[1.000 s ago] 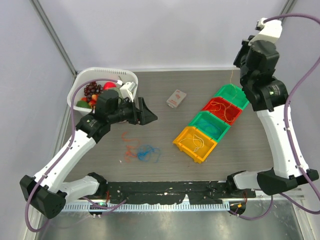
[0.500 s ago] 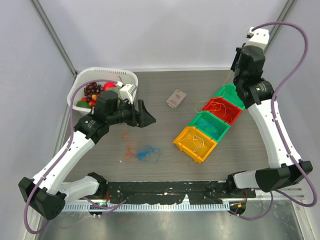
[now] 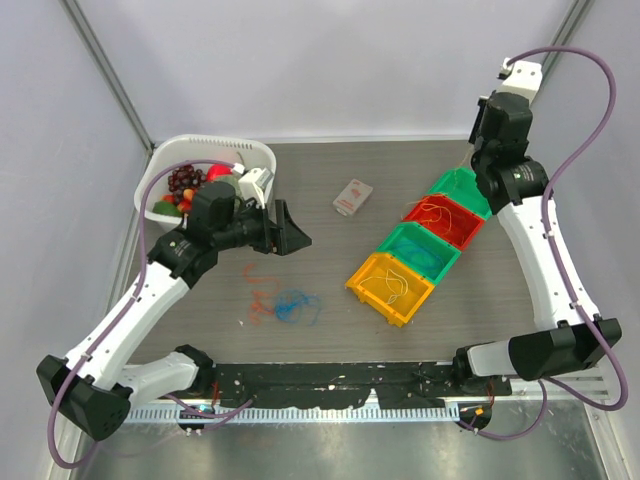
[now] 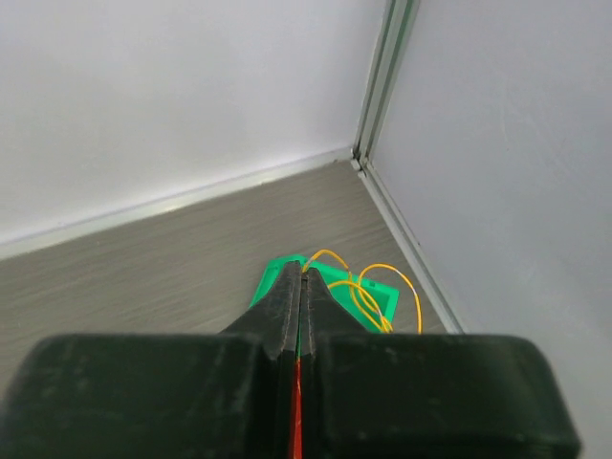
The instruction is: Untangle the cables
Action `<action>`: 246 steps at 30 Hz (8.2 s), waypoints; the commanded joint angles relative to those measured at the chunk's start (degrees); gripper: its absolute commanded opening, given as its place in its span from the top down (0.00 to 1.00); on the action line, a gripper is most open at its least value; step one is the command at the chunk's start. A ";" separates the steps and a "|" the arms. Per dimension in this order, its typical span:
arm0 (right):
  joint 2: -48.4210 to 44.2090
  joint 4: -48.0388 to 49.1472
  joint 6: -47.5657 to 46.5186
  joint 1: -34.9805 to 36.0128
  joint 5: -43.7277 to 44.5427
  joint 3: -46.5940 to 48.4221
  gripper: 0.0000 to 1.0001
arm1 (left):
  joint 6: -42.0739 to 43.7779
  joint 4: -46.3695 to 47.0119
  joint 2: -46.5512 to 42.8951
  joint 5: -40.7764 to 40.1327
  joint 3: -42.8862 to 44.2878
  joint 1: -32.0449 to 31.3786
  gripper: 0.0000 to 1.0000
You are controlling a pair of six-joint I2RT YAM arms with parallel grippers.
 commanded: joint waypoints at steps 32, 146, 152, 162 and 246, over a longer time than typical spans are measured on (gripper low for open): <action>0.93 -0.52 15.26 -3.03 -18.75 -20.82 0.99 | -1.51 -2.37 1.41 0.01 2.81 0.27 0.25; 4.02 -6.41 18.17 49.52 -34.49 -12.92 0.56 | -17.94 -13.63 -4.23 -14.14 -20.13 11.96 0.26; 15.70 -15.11 24.40 49.08 -30.90 -11.34 0.48 | -16.63 -11.08 3.25 -13.53 -22.16 11.87 0.31; 21.34 -0.72 24.15 49.00 -40.90 -14.15 0.46 | -13.11 -8.09 10.20 -11.15 -24.79 11.87 0.67; 7.81 -1.50 12.89 44.95 -54.52 12.66 0.31 | -18.99 -10.12 -3.86 -5.01 37.79 17.23 1.00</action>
